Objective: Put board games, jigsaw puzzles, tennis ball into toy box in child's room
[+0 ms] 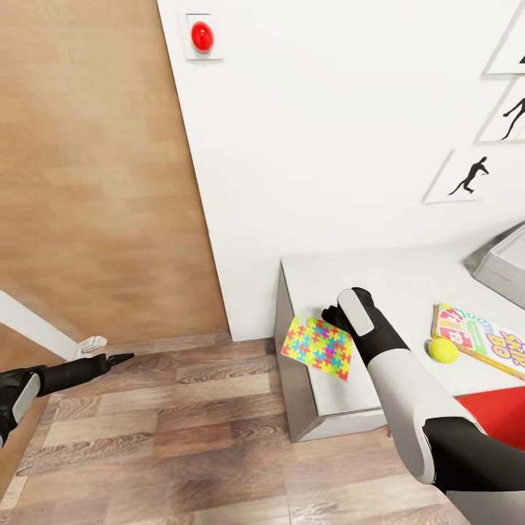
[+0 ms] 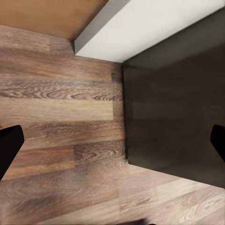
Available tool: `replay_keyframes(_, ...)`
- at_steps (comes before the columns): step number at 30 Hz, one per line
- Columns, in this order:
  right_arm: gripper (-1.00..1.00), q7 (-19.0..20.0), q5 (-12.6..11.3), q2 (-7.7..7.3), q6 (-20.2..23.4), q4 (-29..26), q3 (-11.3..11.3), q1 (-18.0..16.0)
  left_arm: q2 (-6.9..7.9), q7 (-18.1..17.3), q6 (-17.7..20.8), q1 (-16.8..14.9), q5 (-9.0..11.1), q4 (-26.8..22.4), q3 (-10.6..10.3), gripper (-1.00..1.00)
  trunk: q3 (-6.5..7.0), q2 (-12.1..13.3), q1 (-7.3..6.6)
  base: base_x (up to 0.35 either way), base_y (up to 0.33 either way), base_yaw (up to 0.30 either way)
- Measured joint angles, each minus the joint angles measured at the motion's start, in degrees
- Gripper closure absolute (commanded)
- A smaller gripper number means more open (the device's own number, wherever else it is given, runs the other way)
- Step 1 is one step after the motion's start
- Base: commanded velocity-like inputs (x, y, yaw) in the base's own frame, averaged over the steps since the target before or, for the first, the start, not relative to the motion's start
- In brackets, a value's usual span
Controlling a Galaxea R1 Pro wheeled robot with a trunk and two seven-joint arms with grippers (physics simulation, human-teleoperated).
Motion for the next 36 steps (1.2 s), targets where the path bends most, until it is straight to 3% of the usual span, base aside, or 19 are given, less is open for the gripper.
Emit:
replay_keyframes(29, -1.00, 0.05, -1.18, -0.01, -0.97, -1.04, -0.02, 0.30, -0.48, -0.08, -0.02, -0.02, 0.01, 0.04, -0.01, -1.00, 0.09, 0.01, 0.01, -0.018, 0.018, 0.000)
replay_keyframes(36, -1.00, -0.08, -1.12, -0.03, -0.81, -4.44, 0.01, 0.43, -0.53, -0.08, -0.06, -0.02, 0.02, 0.01, 0.01, -1.00, 0.64, 0.01, 0.01, 0.000, 0.000, 0.000)
